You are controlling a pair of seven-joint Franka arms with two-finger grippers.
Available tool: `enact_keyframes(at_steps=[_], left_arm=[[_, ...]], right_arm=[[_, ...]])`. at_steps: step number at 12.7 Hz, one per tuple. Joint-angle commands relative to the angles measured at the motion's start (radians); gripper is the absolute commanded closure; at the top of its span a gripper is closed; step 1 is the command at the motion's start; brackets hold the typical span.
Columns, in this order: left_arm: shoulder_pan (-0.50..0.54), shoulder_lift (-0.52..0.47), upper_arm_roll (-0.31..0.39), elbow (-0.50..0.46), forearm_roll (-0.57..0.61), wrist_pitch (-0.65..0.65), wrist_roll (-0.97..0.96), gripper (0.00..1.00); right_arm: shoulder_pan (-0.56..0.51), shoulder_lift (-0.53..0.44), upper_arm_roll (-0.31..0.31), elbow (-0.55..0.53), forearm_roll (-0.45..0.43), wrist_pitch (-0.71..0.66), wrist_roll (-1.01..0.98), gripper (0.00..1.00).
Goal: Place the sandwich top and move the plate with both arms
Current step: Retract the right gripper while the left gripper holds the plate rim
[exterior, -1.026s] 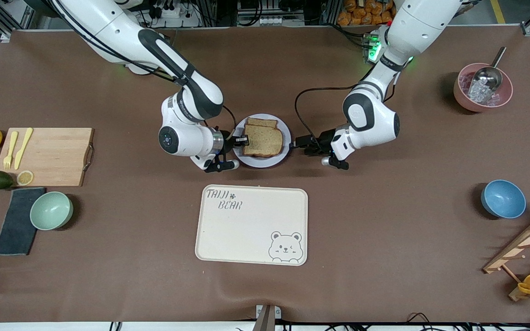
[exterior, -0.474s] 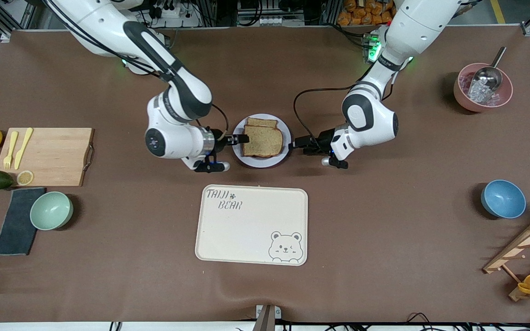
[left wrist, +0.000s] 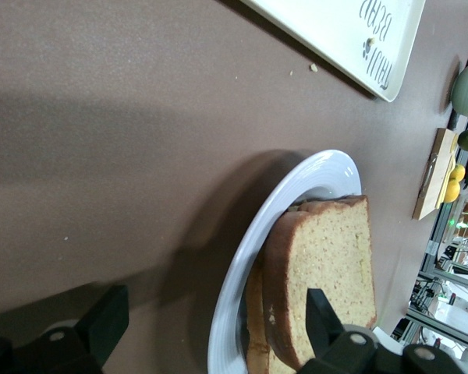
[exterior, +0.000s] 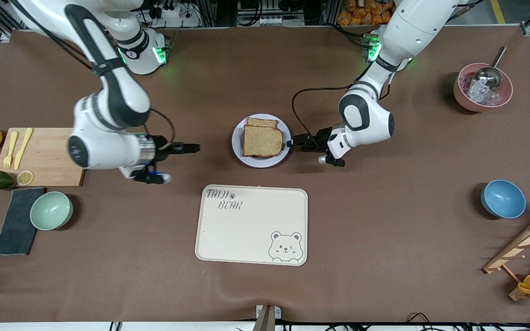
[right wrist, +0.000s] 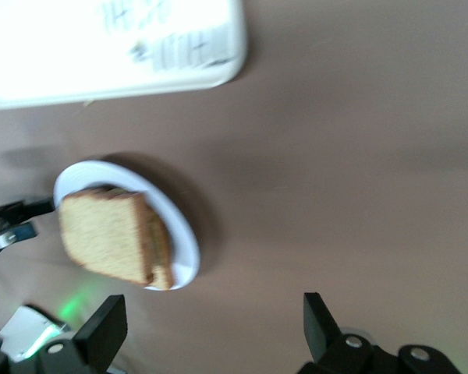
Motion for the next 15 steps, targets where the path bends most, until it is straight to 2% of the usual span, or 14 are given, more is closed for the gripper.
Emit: enact_keyframes(at_steps=[1, 2, 4, 7, 10, 12, 13, 15], left_arm=[[-0.020, 0.002, -0.007, -0.003, -0.073, 0.015, 0.082, 0.00], [-0.016, 0.012, -0.007, -0.006, -0.083, 0.012, 0.142, 0.00], [-0.014, 0.022, -0.007, -0.017, -0.083, 0.012, 0.186, 0.00], [-0.016, 0.022, -0.019, -0.017, -0.086, 0.012, 0.186, 0.00], [-0.016, 0.015, -0.027, -0.019, -0.106, 0.011, 0.186, 0.00], [-0.014, 0.009, -0.031, -0.026, -0.106, 0.012, 0.186, 0.00], [-0.014, 0.009, -0.036, -0.028, -0.106, 0.011, 0.186, 0.00], [-0.014, 0.008, -0.036, -0.028, -0.106, 0.011, 0.187, 0.00]], right_arm=[[-0.051, -0.011, -0.046, 0.037, -0.083, -0.074, -0.033, 0.00], [-0.068, -0.012, -0.065, 0.055, -0.104, -0.105, -0.108, 0.00], [-0.058, -0.012, -0.166, 0.129, -0.106, -0.191, -0.133, 0.00], [0.043, -0.012, -0.308, 0.317, -0.109, -0.359, -0.055, 0.00], [0.033, -0.076, -0.321, 0.402, -0.222, -0.495, -0.065, 0.00], [0.030, -0.177, -0.294, 0.393, -0.360, -0.519, -0.075, 0.00], [0.013, -0.211, -0.274, 0.393, -0.395, -0.532, -0.105, 0.00], [-0.010, -0.261, -0.280, 0.393, -0.410, -0.524, -0.135, 0.00]])
